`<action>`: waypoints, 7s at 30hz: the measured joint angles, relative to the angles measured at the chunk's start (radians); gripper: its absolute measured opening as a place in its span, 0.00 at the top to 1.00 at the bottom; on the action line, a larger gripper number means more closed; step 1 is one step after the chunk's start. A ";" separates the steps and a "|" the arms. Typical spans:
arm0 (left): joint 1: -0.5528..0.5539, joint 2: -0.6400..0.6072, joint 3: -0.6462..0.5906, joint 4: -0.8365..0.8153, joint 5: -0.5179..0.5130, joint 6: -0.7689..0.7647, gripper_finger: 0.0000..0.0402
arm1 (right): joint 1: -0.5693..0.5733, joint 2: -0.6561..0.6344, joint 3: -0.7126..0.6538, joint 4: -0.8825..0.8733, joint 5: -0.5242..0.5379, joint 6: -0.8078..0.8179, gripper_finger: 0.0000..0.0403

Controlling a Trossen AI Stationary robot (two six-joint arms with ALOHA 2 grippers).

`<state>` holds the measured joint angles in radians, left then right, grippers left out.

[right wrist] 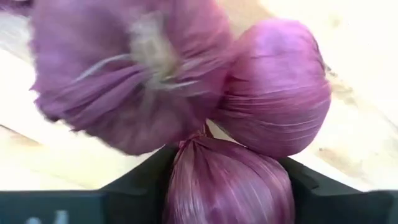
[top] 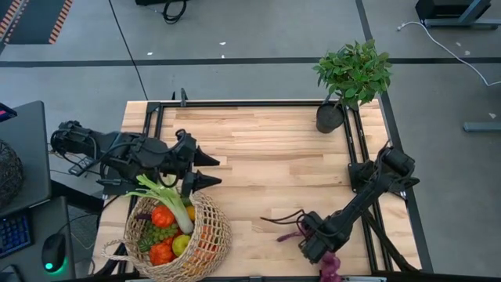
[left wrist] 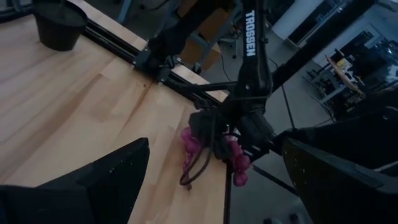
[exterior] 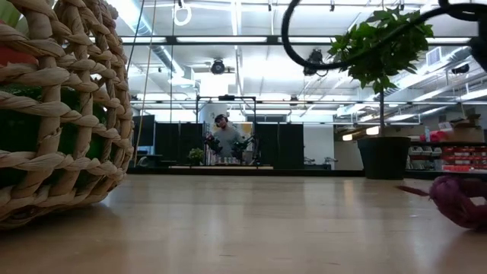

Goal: Build produce basket
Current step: Put the purple garlic into the basket, then return to Home Position

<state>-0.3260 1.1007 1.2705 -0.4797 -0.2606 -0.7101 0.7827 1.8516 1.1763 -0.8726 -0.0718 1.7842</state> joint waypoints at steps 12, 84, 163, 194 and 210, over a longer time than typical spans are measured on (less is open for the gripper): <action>0.022 0.000 0.000 0.034 0.001 0.049 0.07 | -0.059 -0.193 0.000 -0.001 0.087 0.007 0.55; 0.082 0.168 0.000 0.587 -0.349 0.527 0.37 | -0.476 -0.478 0.000 0.836 0.647 -0.688 0.56; -0.553 -0.320 0.000 -0.311 -0.160 -0.103 0.93 | -0.773 -0.886 0.000 0.601 0.405 -0.905 0.21; -0.581 -0.118 -0.001 -0.413 -0.076 -0.401 0.29 | -0.428 -0.709 0.000 0.493 0.392 -0.822 0.21; -0.142 -0.126 0.000 -0.030 -0.357 0.340 0.32 | -0.526 -0.711 0.000 0.511 0.668 -1.100 0.21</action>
<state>-0.4679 0.9752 1.2705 -0.5092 -0.6177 -0.3699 0.2565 1.1406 1.1763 -0.3620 0.5965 0.6844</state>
